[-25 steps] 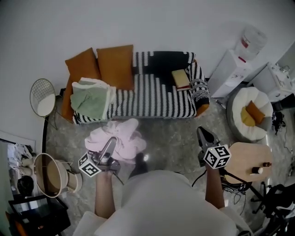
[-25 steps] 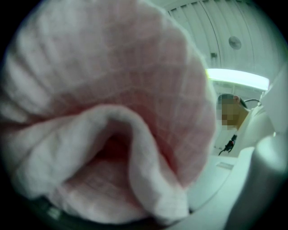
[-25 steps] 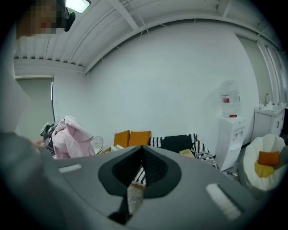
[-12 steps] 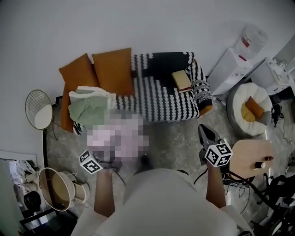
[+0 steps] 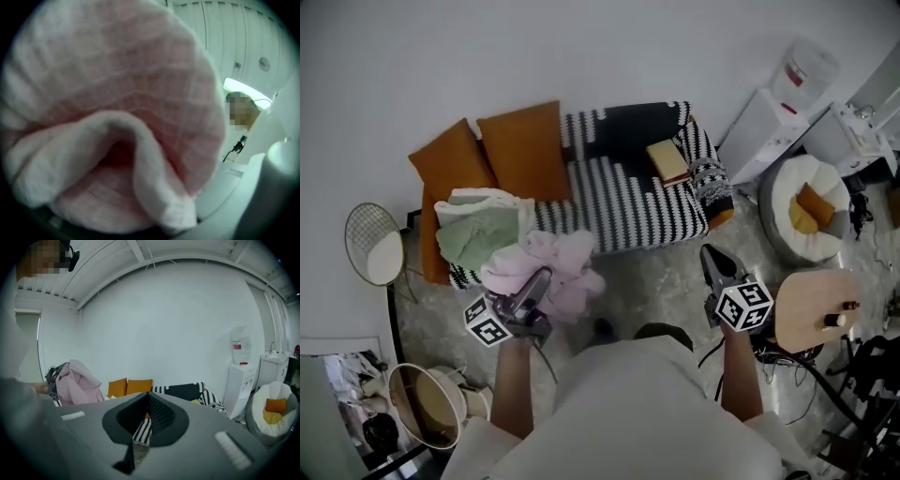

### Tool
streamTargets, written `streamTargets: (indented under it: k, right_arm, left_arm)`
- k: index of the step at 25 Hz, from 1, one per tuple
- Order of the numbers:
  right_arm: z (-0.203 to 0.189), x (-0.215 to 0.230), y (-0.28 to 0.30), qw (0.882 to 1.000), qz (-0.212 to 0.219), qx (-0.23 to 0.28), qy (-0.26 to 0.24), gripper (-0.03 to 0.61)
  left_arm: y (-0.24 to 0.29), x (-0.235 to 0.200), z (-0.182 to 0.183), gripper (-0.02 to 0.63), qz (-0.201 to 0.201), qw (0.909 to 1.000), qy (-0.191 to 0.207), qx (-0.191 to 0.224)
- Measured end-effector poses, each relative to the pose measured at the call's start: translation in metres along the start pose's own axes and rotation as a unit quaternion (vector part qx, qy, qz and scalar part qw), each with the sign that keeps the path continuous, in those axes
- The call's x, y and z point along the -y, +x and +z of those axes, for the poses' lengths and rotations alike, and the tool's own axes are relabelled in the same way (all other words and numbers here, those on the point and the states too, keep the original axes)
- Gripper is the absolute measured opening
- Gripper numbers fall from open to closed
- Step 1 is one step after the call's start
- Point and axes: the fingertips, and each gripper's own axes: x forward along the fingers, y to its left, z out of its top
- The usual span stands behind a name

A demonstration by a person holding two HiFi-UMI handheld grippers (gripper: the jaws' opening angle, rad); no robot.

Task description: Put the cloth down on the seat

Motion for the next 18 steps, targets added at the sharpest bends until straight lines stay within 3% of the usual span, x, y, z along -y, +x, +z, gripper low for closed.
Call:
streamTargets:
  k: [5,14,18]
  right_arm:
    - [0.006,0.011,0.019,1.0,-0.002,-0.004,0.001,0.003]
    - [-0.003,0.012,0.028,1.0,0.005,-0.008,0.005,0.003]
    - [0.002,0.044,0.055,1.0,0.016,-0.015,0.013,0.003]
  left_arm:
    - [0.02,-0.024,0.004,0.133,-0.002,0.9999,-0.007,-0.009]
    - [0.023,-0.028,0.003,0.133,-0.001,0.9999,-0.005,-0.011]
    - [0.051,-0.05,-0.003,0.133,0.014,0.9998,-0.007,-0.011]
